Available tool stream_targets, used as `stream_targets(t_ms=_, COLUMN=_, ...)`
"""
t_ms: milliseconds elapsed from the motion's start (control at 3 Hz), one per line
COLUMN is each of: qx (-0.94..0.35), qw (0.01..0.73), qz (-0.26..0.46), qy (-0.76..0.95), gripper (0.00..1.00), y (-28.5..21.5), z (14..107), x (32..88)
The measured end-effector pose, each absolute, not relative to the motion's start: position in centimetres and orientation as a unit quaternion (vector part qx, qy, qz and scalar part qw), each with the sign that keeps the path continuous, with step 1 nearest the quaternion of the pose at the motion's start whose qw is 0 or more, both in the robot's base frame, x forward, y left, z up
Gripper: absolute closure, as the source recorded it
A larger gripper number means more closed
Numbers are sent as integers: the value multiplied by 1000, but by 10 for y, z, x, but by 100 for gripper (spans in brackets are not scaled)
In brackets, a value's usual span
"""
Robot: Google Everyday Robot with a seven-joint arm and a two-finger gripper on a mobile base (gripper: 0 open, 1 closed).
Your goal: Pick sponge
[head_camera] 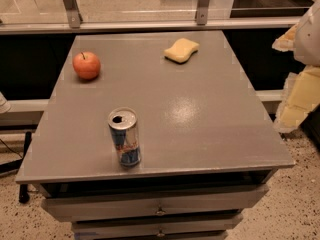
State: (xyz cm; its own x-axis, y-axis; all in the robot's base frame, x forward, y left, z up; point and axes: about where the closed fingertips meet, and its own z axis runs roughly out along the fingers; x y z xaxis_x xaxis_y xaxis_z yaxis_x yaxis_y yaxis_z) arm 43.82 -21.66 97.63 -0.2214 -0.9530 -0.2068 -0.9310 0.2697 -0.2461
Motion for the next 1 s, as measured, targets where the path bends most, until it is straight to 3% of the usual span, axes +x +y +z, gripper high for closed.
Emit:
stream_targets(t_ms=667, qx=-615, qw=171, qz=-35, qy=769, gripper=0, y=-206, z=977, x=445)
stream_targets(t_ms=1000, qx=-627, qw=198, qz=-20, qy=753, gripper=0, y=-182, z=963, x=476)
